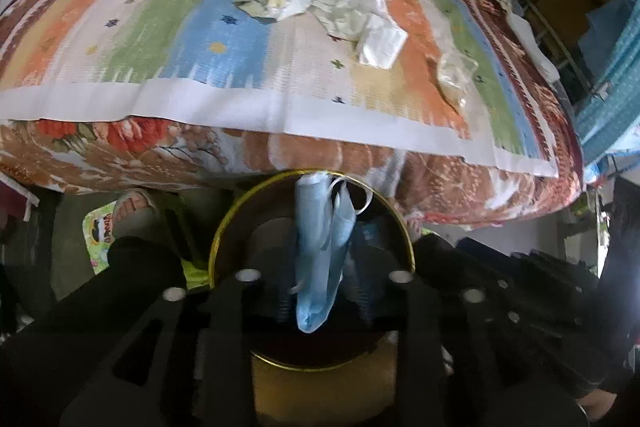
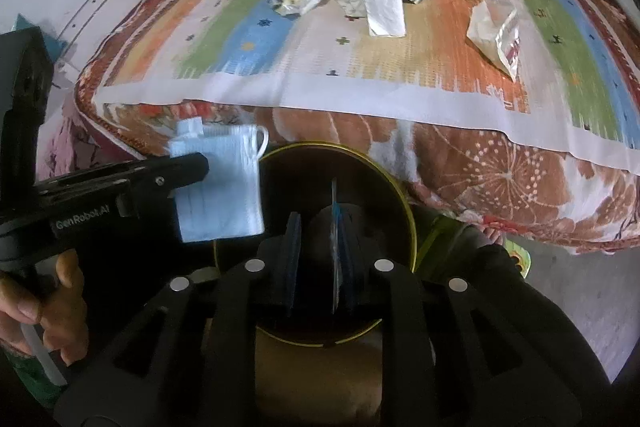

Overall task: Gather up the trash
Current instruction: 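Open both grippers over the bin to drop the mask and plastic strip, then reach to the yellow snack wrapper and grasp it with the left gripper while the right gripper grasps white paper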

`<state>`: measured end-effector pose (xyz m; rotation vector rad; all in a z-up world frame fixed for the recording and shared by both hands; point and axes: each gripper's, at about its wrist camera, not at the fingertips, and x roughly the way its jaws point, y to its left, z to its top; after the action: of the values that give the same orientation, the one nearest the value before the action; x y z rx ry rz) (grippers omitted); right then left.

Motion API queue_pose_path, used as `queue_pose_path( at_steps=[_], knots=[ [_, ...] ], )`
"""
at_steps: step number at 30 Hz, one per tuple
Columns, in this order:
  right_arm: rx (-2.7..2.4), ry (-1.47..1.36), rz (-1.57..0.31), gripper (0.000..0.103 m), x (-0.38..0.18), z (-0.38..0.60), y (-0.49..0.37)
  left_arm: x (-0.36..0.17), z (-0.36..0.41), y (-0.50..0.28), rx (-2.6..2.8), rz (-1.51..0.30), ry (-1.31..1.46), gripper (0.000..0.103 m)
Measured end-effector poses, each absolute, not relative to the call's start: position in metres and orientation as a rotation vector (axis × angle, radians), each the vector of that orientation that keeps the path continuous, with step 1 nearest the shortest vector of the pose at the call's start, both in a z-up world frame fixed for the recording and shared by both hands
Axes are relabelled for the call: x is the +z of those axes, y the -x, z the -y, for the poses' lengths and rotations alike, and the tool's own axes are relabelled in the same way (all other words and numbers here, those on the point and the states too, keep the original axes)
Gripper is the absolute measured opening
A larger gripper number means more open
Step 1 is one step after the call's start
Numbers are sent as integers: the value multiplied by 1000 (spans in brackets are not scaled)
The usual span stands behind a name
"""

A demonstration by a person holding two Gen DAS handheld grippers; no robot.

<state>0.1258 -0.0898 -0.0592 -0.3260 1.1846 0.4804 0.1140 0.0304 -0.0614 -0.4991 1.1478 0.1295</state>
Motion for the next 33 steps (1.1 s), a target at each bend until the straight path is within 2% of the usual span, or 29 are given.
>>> queue_pose_path(
  at_steps=[2, 10, 15, 20, 28, 33],
  knots=[
    [475, 324, -1181, 24, -58, 90, -127, -59, -37, -115, 156, -1132, 514, 33],
    [484, 336, -1149, 33, -48, 86, -132, -39, -61, -116, 188, -1066, 560, 45],
    [450, 314, -1085, 34, -31, 85, -143, -18, -76, -117, 223, -991, 550, 54],
    [455, 343, -1047, 43, -20, 78, -152, -3, -80, -132, 238, -969, 467, 60],
    [477, 362, -1006, 57, -10, 67, -175, 8, -96, -160, 226, -944, 472, 87],
    [479, 380, -973, 69, -7, 58, -195, 13, -109, -179, 267, -912, 441, 94]
  ],
)
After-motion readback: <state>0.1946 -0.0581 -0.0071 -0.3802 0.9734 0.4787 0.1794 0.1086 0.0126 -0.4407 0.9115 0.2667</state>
